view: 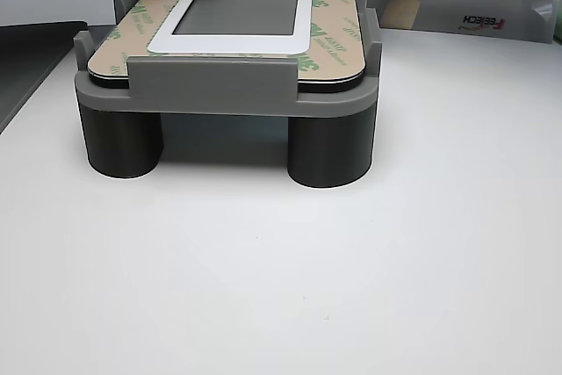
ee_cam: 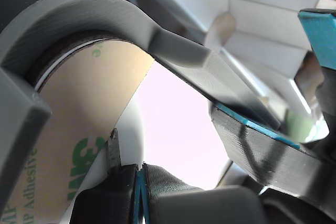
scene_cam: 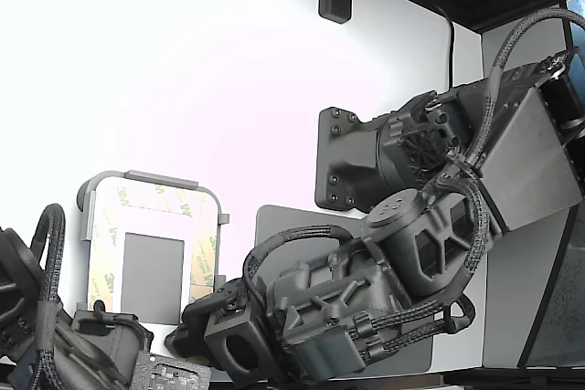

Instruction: Peel off protective film from adhesive tape.

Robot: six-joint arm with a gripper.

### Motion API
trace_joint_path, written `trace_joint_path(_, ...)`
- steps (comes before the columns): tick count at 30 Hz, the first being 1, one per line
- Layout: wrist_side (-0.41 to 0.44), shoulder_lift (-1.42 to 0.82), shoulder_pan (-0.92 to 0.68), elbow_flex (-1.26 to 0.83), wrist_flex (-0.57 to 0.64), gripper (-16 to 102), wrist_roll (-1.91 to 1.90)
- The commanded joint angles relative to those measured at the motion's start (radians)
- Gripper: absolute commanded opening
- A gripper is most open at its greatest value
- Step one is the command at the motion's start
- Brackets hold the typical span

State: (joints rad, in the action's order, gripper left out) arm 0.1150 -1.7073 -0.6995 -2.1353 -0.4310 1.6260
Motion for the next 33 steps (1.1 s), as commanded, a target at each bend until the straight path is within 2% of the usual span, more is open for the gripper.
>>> trace_joint_path(1, -0.003, -0.028, 0.008, 0.026, 0.000, -11, -0.003)
trace_joint_path(33, -0.009, -0.035, 0.008, 0.048, -0.021, -11, -0.034)
